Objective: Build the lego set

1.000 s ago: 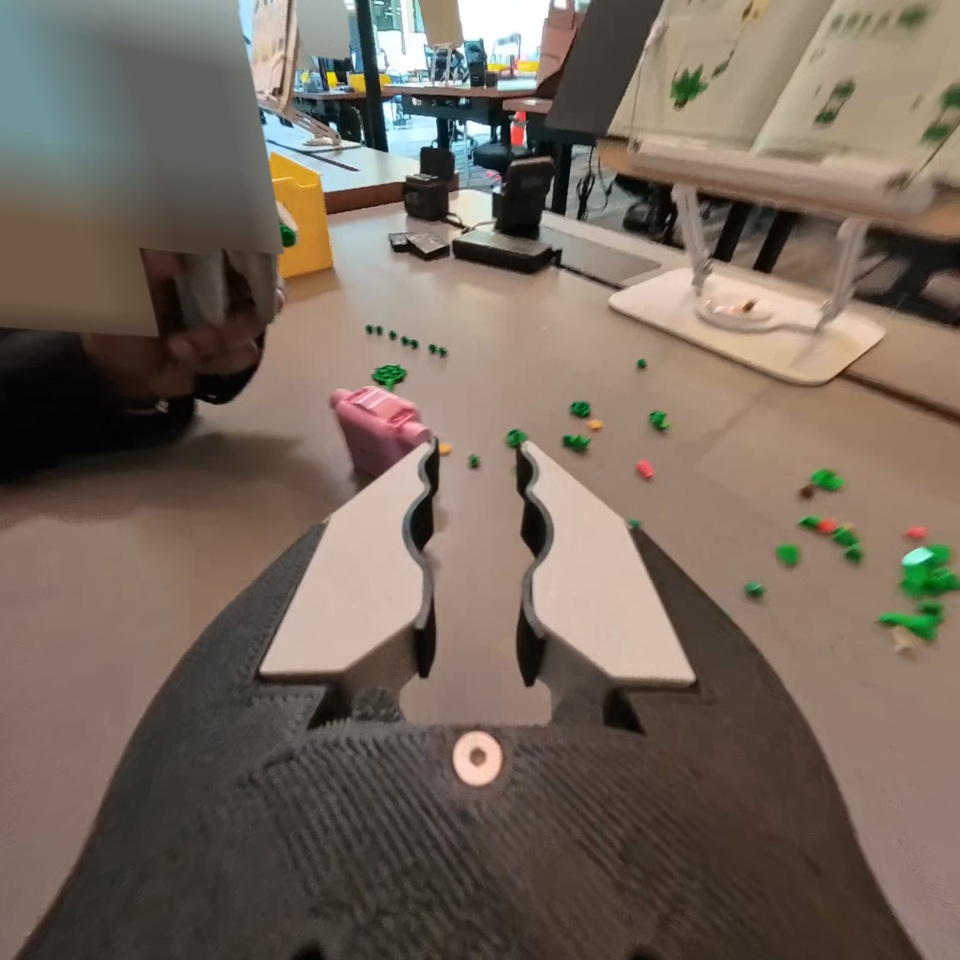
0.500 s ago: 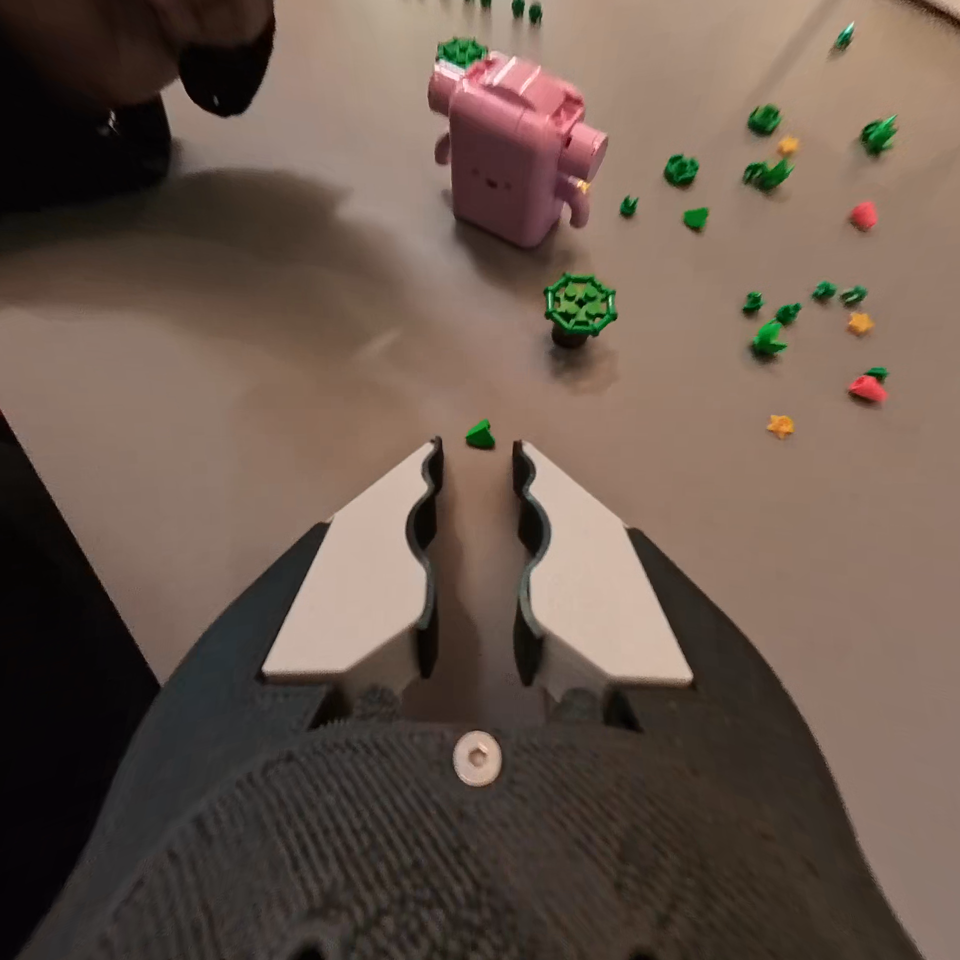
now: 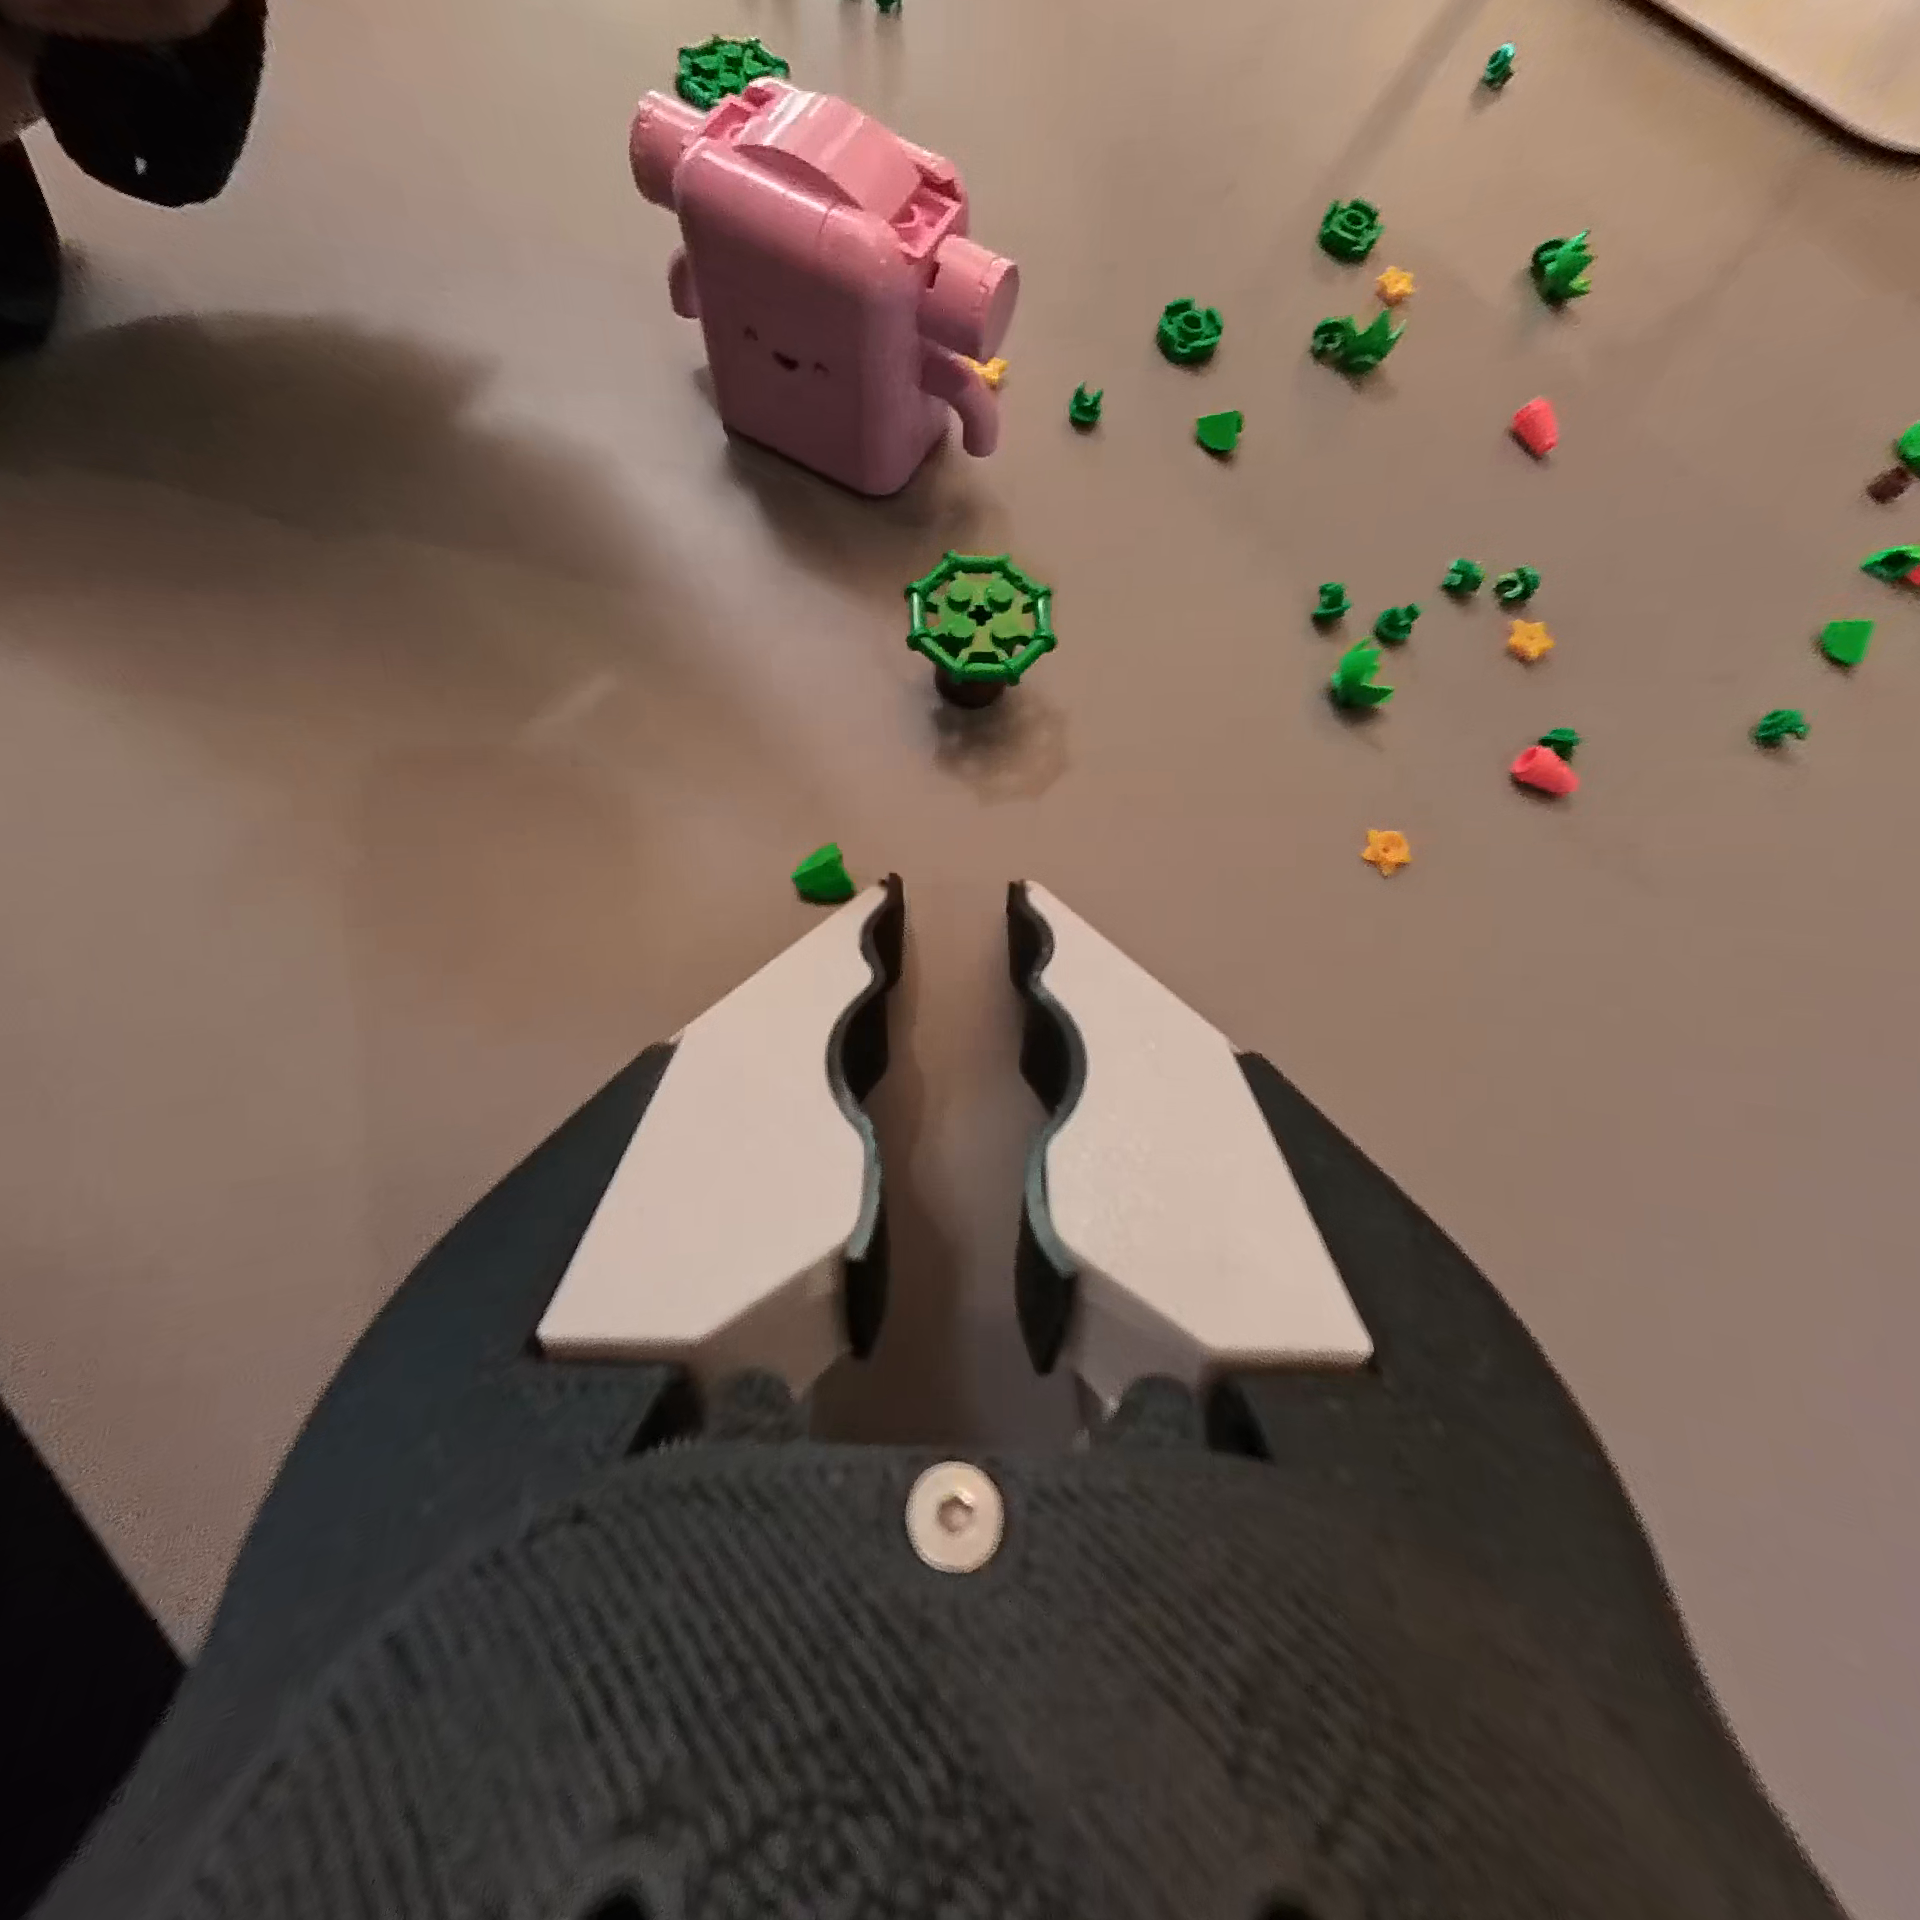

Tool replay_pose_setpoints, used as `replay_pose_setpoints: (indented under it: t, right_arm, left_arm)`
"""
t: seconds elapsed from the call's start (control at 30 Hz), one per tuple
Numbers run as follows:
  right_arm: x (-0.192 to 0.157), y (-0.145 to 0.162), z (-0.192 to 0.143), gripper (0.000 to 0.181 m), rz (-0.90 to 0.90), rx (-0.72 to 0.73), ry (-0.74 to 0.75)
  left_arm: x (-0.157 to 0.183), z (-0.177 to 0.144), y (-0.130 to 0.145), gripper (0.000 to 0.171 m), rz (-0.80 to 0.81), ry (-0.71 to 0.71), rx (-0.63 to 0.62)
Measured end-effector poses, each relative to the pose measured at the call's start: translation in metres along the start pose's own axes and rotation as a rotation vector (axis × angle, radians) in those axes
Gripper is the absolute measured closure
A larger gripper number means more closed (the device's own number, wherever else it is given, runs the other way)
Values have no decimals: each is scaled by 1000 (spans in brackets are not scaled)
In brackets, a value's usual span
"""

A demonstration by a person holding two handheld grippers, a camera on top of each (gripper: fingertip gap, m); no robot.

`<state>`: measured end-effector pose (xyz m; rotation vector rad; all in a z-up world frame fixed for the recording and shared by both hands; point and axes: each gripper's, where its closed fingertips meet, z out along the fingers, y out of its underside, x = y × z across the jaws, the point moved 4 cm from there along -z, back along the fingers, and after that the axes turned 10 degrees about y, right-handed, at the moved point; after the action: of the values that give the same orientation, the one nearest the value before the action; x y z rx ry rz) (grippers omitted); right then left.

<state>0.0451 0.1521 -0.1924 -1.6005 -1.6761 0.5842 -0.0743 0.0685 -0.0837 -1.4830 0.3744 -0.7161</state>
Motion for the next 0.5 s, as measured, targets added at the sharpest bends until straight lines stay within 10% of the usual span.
replay_pose_setpoints:
  t: [0.5]
  right_arm:
    - [-43, -10, -11, 167, -32, 62, -150]
  left_arm:
    - [0, 1, 2, 171, -7, 6, -4]
